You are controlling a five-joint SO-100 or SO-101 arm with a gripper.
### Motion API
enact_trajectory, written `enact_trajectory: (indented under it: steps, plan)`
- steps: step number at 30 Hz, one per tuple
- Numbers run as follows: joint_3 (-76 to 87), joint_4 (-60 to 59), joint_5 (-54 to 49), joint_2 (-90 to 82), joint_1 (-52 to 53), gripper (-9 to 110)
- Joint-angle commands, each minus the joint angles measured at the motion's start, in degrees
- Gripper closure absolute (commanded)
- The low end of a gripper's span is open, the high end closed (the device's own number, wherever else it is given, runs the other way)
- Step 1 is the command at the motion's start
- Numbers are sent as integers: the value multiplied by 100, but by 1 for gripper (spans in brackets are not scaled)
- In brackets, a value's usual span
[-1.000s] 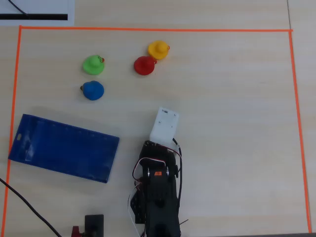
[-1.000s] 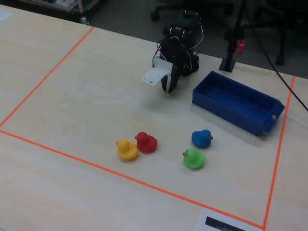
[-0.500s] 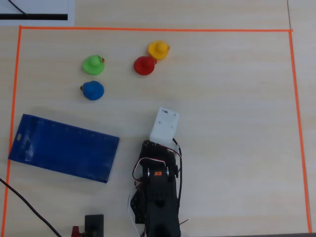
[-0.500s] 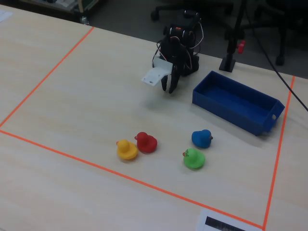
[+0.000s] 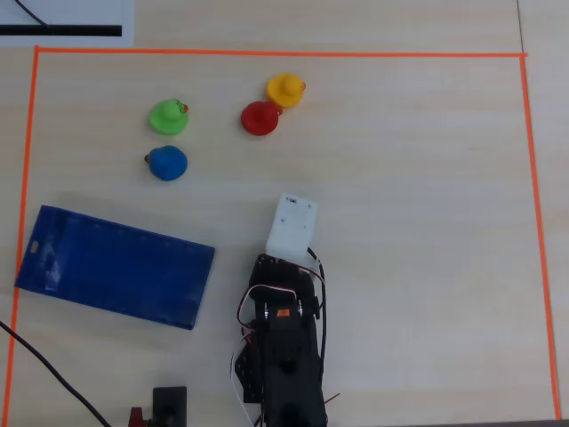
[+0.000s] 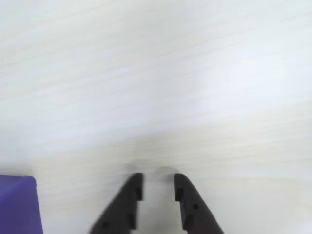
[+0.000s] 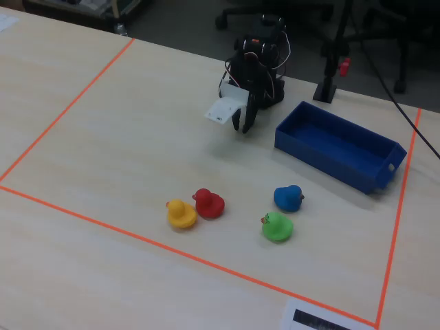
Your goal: Grasp red duck and put it into box.
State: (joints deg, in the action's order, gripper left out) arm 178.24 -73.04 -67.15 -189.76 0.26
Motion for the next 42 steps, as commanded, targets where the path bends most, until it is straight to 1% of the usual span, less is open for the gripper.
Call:
enact_trajectory:
  steps: [1, 2, 3, 6, 9, 14, 19, 24, 30, 42]
  plan:
    - [-18, 519, -158, 334, 185, 101]
    - [-123, 940, -264, 800, 325, 101]
    - [-334, 1371, -316, 1397, 501, 98]
    - [-1512, 2109, -413, 3305, 861, 84]
    - [-2874, 2241, -422, 4720, 1011, 74]
    - [-4860, 2522, -114, 6671, 984, 69]
    - [-6899, 1890, 334, 8244, 624, 64]
    - [-7813, 2004, 545, 9158, 431, 64]
    - [-8077, 2610, 677, 10020, 369, 63]
    - [-9185, 2900, 694, 11224, 360, 63]
